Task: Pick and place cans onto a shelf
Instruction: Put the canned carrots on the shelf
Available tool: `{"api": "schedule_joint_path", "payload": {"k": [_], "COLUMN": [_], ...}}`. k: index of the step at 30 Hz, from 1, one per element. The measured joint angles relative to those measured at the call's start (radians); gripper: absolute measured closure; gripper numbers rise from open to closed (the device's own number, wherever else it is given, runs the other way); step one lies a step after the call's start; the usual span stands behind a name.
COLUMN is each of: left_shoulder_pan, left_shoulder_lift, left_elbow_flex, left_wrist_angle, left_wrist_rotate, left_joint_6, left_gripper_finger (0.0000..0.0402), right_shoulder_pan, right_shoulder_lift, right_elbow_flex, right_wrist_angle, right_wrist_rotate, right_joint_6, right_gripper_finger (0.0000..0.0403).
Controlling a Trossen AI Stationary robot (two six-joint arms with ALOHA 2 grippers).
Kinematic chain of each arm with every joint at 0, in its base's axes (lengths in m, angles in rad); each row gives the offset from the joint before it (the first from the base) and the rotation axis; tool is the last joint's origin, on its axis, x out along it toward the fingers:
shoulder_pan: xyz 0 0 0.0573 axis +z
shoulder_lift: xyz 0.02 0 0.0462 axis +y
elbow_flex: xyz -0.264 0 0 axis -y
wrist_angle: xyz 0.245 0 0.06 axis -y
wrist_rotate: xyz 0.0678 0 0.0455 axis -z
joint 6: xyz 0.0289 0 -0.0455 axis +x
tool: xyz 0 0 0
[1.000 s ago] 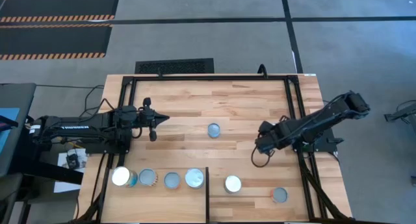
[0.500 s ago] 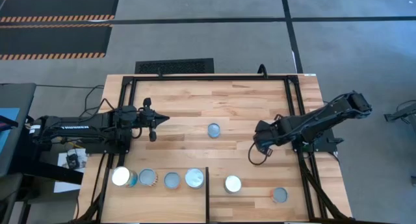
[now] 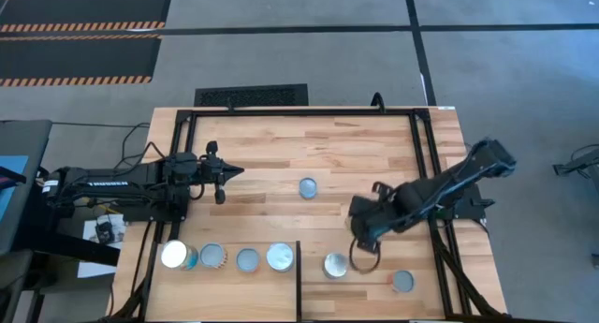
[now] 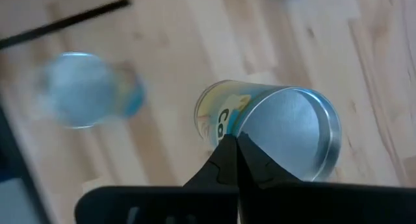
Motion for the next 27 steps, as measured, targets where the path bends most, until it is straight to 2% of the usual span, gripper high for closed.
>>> {"api": "schedule_joint_path", "payload": {"k": [8, 13, 19, 22, 27], "left_shoulder_pan": [0.0, 0.0, 0.0, 0.0, 0.0], "left_shoulder_lift": [0.0, 0.0, 0.0, 0.0, 0.0], "left_elbow_flex": [0.0, 0.0, 0.0, 0.0, 0.0], "left_wrist_angle": [-0.001, -0.001, -0.004, -0.006, -0.017], "left_wrist_rotate": [0.0, 0.0, 0.0, 0.0, 0.0], "left_joint_6": [0.002, 0.002, 0.002, 0.002, 0.001], "left_gripper_finger": [0.0401, 0.0401, 0.0401, 0.0401, 0.0401], "right_shoulder_pan": [0.14, 0.224, 0.285, 0.304, 0.298], "right_shoulder_lift": [0.305, 0.42, 0.382, 0.381, 0.398], "right_elbow_flex": [0.608, 0.905, 0.842, 0.842, 0.843], "right_wrist_angle": [-0.288, -0.288, -0.071, 0.034, 0.192], "right_wrist_rotate": [0.002, 0.035, 0.104, 0.138, 0.136], "right_joint_6": [0.011, -0.024, -0.137, -0.287, -0.559], "right_gripper_finger": [0.04, 0.0401, 0.0401, 0.0401, 0.0401]}}
